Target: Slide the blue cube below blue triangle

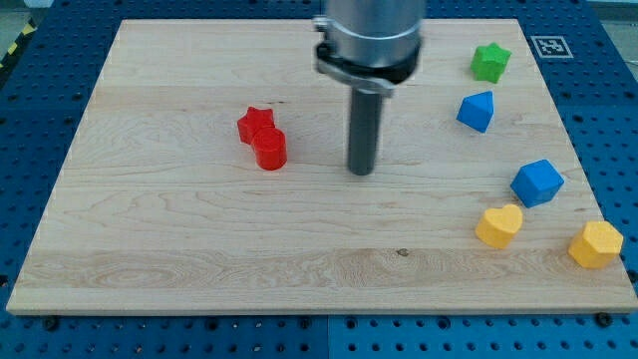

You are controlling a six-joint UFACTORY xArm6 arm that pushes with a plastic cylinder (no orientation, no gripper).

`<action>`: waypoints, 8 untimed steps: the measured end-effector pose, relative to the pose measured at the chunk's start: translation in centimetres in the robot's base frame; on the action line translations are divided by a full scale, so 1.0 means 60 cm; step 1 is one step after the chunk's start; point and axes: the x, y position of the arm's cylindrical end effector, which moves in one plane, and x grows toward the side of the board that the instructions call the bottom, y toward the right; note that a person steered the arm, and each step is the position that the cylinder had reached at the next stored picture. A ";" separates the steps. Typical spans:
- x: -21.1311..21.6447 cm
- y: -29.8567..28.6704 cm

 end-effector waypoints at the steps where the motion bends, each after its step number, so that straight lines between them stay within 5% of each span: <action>1: 0.000 0.054; 6: -0.004 0.418; 8: 0.102 0.471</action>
